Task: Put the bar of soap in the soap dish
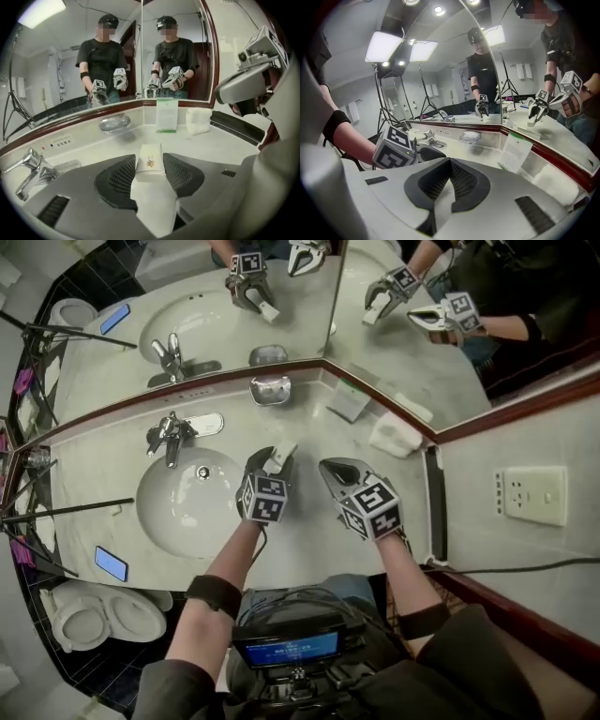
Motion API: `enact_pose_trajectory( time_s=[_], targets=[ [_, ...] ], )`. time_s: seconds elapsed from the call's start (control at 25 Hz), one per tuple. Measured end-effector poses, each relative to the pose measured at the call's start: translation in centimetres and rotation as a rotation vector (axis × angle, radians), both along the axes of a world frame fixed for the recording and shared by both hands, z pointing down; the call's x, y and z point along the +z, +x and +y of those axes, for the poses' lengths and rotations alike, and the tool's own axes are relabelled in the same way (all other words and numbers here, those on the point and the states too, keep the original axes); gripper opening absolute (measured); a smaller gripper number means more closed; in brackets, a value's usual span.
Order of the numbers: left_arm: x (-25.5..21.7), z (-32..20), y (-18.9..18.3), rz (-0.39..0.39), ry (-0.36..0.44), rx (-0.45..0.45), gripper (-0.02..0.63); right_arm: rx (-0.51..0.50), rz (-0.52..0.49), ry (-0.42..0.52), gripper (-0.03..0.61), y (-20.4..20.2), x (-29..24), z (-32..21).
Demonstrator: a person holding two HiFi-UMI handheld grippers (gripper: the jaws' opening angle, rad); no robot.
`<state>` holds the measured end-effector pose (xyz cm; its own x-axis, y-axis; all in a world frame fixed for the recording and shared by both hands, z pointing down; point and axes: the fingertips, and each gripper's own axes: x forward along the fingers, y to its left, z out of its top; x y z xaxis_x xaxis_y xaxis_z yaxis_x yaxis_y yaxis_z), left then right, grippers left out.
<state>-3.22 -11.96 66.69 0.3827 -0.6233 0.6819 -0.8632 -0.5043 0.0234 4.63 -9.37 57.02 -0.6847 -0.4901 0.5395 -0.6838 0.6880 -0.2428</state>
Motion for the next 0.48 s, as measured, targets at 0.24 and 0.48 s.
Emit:
enact_pose_trajectory(
  time_s=[0.24, 0.48],
  targets=[
    [3.9, -0.1, 0.6, -0.036, -0.076, 0.025, 0.190, 0.019, 0.016, -0.019, 0.017, 1.4, 0.8, -0.7],
    [6.3, 0.5, 0.7, -0.062, -0.135, 0.052, 0.193, 0.030, 0.024, -0.030, 0.017, 2.1, 1.3, -1.2]
  ],
)
